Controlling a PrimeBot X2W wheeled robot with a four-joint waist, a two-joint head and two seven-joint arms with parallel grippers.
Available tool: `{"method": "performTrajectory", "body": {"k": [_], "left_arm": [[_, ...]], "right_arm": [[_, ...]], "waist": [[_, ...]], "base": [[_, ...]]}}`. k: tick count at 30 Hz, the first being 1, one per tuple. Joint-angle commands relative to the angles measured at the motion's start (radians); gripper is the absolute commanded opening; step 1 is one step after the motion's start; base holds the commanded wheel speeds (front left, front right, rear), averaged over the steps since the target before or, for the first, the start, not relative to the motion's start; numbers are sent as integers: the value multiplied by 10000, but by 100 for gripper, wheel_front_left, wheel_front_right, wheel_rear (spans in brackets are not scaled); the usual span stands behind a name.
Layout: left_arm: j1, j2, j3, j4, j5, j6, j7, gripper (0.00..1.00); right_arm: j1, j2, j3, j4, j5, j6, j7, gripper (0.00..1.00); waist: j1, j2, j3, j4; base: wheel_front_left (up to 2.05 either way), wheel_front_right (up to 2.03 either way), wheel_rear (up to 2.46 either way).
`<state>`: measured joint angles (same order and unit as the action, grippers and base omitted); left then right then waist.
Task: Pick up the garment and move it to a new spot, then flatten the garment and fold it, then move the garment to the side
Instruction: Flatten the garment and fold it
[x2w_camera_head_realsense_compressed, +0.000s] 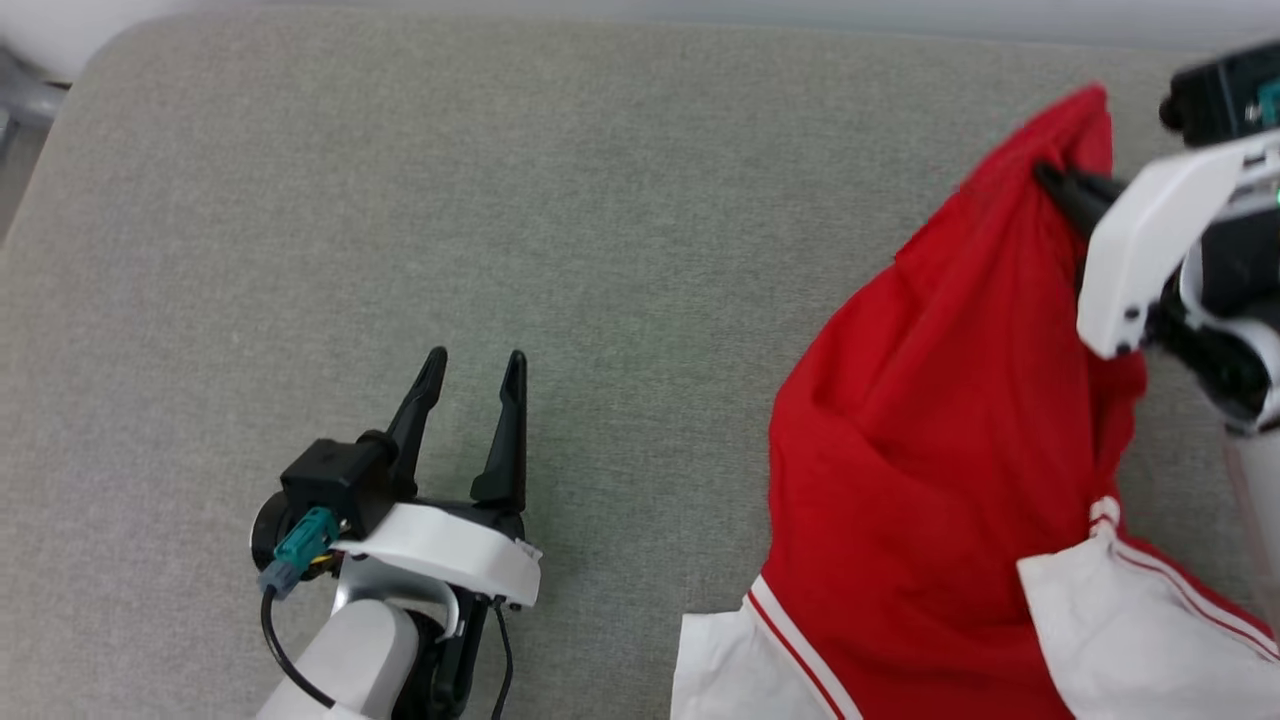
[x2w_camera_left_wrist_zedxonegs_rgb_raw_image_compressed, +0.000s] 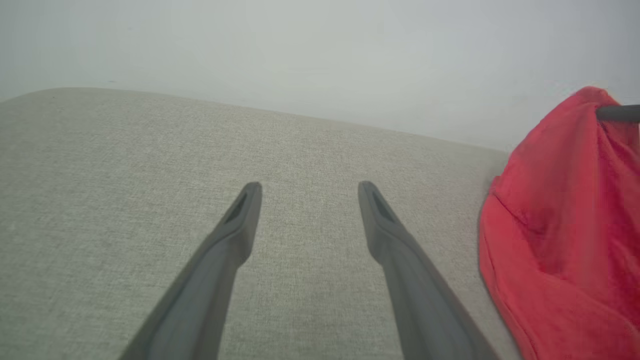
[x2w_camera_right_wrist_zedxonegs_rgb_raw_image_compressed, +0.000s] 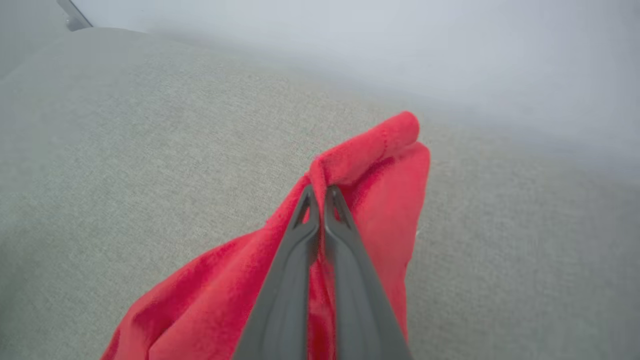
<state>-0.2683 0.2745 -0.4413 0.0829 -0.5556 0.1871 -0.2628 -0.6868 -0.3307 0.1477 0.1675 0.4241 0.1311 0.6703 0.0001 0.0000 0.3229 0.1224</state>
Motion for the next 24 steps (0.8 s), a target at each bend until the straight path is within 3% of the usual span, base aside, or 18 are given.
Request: {"method": "performTrajectory", "body": {"k": [1, 5, 7, 15, 17, 18, 24], "left_arm": [[-149, -12, 42, -3, 42, -37, -24, 100], [-360, -258, 128, 36, 198, -235, -25, 100], [-527, -479, 283, 117, 376, -452, -25, 100], [-648, -873, 573, 408, 688, -813, -26, 100], [-623, -926, 675, 489, 766, -891, -26, 100], [-599, -953, 715, 520, 802, -907, -26, 100], [-296, -916, 944, 672, 987, -1006, -26, 100]], "right_arm": [[-232, -42, 51, 62, -39, -7, -81, 0], [-1630, -48, 370, 798, -222, -7, -893, 0], [-2662, 24, 541, 1839, -501, -9, -1700, 0], [-2885, 206, 1046, 4370, -640, -9, -2803, 0], [-2753, 273, 1117, 4838, -589, -9, -3142, 48], [-2736, 295, 1161, 5026, -557, -9, -3347, 100], [-2456, 456, 1049, 5348, -527, -9, -5282, 100]], "waist": [[-1, 0, 184, 202], [-1, 0, 560, 534], [-1, 0, 930, 781], [-1, 0, 1136, 917], [-1, 0, 1103, 890], [-1, 0, 1065, 865], [-1, 0, 605, 544]], "base": [[0, 0, 0], [0, 0, 0], [0, 0, 0], [0, 0, 0], [0, 0, 0], [0, 0, 0], [0, 0, 0]]}}
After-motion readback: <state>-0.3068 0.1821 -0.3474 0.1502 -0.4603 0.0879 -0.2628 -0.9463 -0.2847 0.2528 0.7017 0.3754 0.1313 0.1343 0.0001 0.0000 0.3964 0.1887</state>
